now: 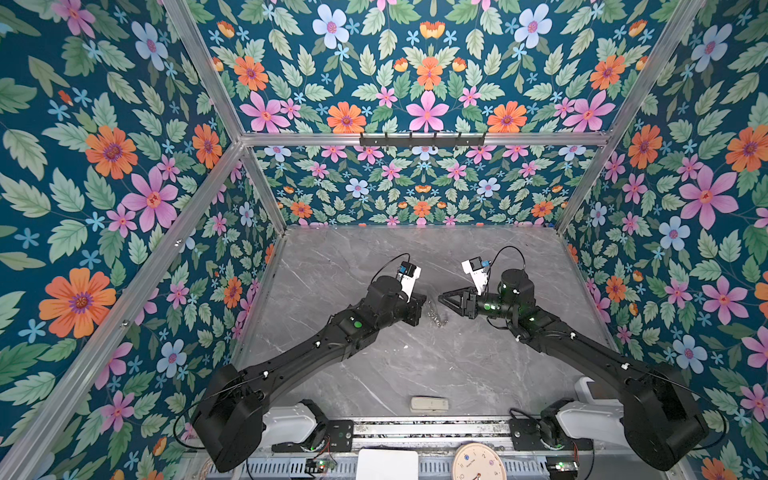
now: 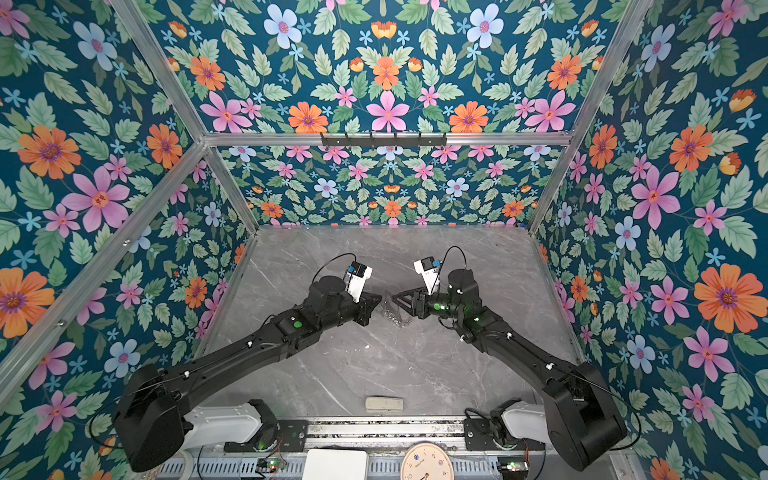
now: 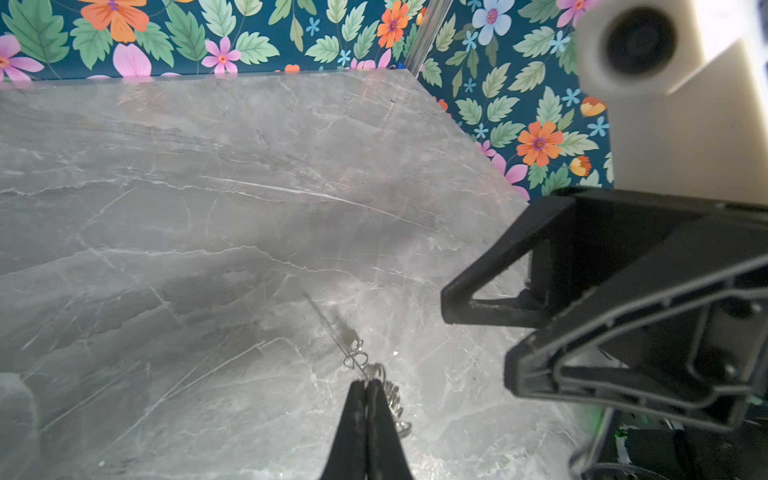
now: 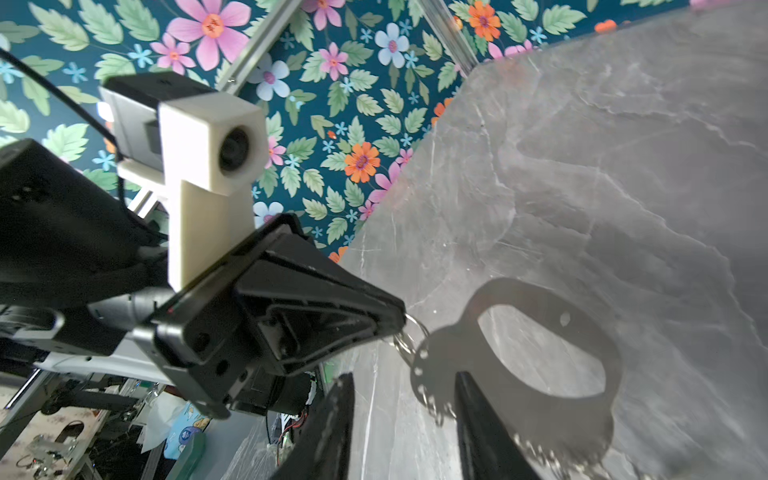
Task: Remove the keys from the keyring
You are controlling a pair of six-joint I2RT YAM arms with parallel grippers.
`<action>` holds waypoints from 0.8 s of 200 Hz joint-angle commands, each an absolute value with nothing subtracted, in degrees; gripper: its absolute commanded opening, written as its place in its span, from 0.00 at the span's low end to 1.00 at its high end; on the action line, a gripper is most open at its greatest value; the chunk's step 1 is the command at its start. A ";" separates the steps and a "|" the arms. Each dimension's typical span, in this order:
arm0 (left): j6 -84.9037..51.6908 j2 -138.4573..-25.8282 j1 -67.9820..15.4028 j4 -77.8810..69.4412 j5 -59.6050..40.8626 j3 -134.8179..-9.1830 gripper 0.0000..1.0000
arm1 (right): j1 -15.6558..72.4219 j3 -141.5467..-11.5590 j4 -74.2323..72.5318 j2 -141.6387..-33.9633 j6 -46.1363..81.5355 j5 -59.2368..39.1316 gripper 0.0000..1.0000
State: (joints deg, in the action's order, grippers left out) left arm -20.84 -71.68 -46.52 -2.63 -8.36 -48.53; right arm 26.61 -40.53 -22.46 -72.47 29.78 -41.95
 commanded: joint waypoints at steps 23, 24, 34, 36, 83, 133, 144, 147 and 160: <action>-22.55 -69.40 -47.71 -6.50 -7.72 -47.57 0.00 | 26.66 -41.36 -24.00 -71.63 27.99 -42.93 0.31; -22.57 -69.37 -47.76 -6.50 -7.77 -47.60 0.00 | 26.64 -41.38 -23.91 -71.63 27.92 -43.00 0.31; -22.59 -68.98 -47.92 -6.50 -8.12 -47.38 0.00 | 26.65 -41.49 -23.36 -71.54 27.51 -43.53 0.30; -22.59 -68.88 -47.91 -6.55 -8.18 -47.31 0.00 | 26.70 -41.49 -23.33 -71.54 27.51 -43.62 0.30; -23.37 -66.81 -48.12 -8.76 -10.16 -45.49 0.00 | 26.66 -40.60 -25.19 -71.87 28.08 -48.20 0.33; -27.80 -65.75 -48.27 -7.95 -4.14 -45.43 0.00 | 27.60 -40.12 -24.23 -70.77 28.37 -43.75 0.35; -30.24 -65.44 -48.41 -8.68 -3.24 -45.20 0.00 | 28.93 -40.70 -20.98 -69.74 26.41 -39.75 0.36; -30.93 -65.38 -48.49 -8.70 -2.79 -45.22 0.00 | 29.30 -40.96 -20.01 -69.53 25.93 -38.60 0.36; -33.46 -64.98 -48.81 -7.97 0.19 -45.63 0.00 | 30.39 -41.81 -17.08 -68.73 24.47 -34.42 0.36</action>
State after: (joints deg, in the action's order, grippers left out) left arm -27.83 -65.65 -48.47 -6.61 -5.52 -45.04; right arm 28.88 -40.53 -21.23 -70.02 28.03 -43.09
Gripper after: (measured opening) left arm 0.050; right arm 0.359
